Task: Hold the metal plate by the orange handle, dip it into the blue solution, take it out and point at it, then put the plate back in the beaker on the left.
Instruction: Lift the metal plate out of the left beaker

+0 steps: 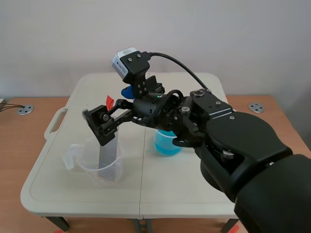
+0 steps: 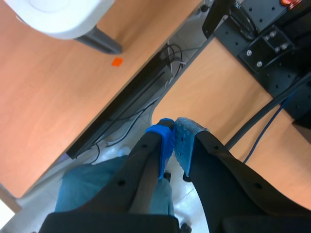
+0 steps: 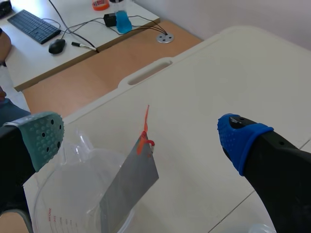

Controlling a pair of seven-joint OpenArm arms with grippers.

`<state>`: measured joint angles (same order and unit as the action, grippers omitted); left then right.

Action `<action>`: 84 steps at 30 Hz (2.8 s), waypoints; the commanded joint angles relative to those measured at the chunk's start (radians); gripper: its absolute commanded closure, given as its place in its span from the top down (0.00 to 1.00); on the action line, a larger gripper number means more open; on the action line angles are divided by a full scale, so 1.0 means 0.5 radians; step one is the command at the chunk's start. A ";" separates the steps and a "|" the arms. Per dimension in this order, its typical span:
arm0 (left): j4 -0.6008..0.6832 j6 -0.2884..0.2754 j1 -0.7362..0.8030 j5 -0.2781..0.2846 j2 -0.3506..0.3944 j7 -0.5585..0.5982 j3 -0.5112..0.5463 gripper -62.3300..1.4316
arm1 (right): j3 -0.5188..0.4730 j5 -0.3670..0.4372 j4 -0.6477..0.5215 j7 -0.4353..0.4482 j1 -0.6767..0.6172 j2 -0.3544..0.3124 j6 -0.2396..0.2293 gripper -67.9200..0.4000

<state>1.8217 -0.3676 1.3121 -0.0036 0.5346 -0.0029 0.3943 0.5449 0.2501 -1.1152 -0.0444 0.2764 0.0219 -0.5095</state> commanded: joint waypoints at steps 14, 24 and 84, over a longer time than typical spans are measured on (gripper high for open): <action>0.024 -0.003 0.009 0.011 -0.004 0.019 -0.001 0.04 | 0.002 0.008 -0.032 -0.034 0.040 0.024 0.000 0.54; 0.024 -0.003 0.009 0.011 -0.004 0.019 -0.001 0.04 | 0.002 0.008 -0.032 -0.043 0.040 0.024 -0.001 0.27; 0.023 -0.005 0.009 -0.018 -0.004 0.012 -0.001 0.04 | 0.011 -0.030 -0.917 -0.081 -0.260 -0.106 -0.472 0.02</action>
<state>1.8217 -0.3676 1.3121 -0.0158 0.5346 -0.0036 0.3943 0.5453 0.2241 -1.5566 -0.0925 0.1394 -0.0284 -0.7345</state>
